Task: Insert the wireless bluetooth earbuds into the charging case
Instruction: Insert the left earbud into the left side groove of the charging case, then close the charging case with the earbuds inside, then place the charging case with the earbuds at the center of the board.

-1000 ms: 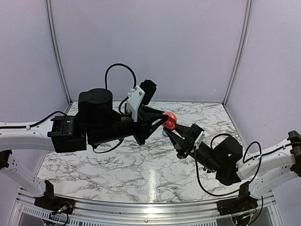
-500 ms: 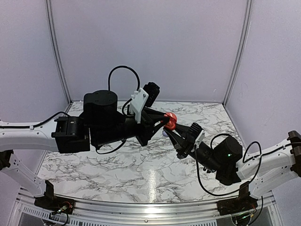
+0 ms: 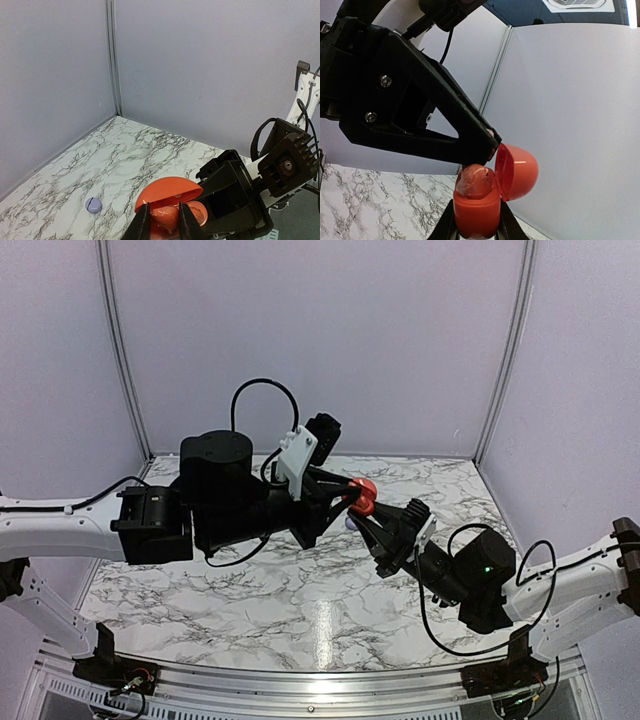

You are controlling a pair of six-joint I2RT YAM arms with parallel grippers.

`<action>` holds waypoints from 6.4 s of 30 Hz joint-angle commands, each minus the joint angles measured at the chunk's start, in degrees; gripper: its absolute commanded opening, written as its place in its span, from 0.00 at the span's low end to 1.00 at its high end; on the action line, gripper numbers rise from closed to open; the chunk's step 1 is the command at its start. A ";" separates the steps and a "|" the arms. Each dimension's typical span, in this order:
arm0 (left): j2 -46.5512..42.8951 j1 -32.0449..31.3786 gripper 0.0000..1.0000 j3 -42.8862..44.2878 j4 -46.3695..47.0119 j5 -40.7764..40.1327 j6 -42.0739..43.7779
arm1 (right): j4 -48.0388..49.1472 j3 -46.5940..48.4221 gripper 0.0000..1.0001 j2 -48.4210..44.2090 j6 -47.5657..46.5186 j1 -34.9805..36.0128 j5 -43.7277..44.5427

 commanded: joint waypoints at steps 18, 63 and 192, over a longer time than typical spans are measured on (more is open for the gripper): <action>-1.04 -0.27 0.33 2.15 -1.38 2.77 -2.42 | 2.71 0.99 0.00 0.74 3.23 0.53 -0.49; -10.81 -0.59 0.91 -5.55 -15.68 22.97 20.23 | -23.88 9.25 0.00 -3.16 28.23 -6.28 -39.77; -28.86 10.83 0.99 -29.28 3.50 -15.03 -3.45 | -68.23 36.32 0.64 38.39 42.88 -49.15 -35.02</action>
